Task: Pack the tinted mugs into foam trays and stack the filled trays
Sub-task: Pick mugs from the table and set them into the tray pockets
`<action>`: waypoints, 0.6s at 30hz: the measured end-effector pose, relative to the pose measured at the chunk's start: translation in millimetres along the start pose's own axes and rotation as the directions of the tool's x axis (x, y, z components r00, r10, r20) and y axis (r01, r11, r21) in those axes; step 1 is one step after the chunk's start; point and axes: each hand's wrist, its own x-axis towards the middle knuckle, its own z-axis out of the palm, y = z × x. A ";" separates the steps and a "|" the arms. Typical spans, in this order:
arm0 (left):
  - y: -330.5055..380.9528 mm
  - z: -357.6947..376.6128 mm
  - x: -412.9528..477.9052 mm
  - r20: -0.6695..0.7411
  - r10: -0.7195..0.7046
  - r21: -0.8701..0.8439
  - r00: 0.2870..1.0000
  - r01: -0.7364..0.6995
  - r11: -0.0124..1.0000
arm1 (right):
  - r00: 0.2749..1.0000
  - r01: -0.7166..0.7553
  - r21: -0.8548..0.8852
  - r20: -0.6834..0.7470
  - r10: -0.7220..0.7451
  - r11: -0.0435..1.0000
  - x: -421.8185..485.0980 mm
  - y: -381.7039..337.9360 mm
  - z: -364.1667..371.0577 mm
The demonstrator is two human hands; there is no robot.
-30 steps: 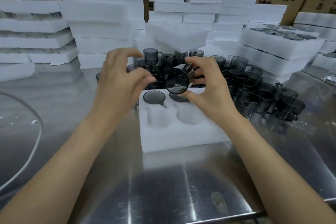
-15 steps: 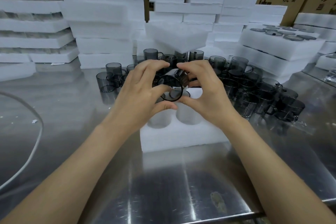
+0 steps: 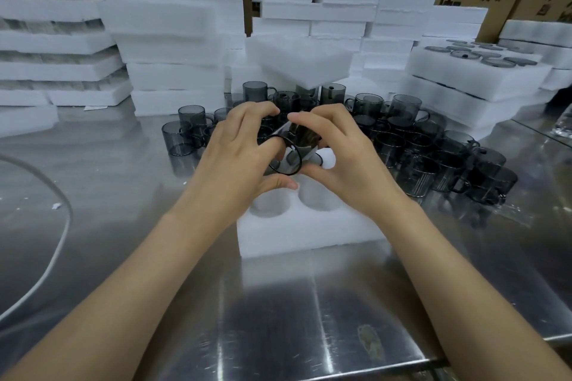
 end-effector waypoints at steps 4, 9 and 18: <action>2.1 -3.7 -0.2 0.011 -0.024 -0.029 1.000 0.024 0.999 | 0.997 -0.067 0.028 -0.025 0.068 0.997 -0.3 1.0 -0.2; 4.1 -7.1 0.1 0.005 -0.028 -0.077 1.000 0.028 0.997 | 0.997 -0.062 0.033 -0.034 0.063 0.998 0.1 1.8 1.7; -27.4 -11.7 -3.1 -0.109 -0.344 0.054 0.933 0.351 0.935 | 0.752 -0.481 0.401 -0.268 0.603 0.779 4.0 7.5 -10.4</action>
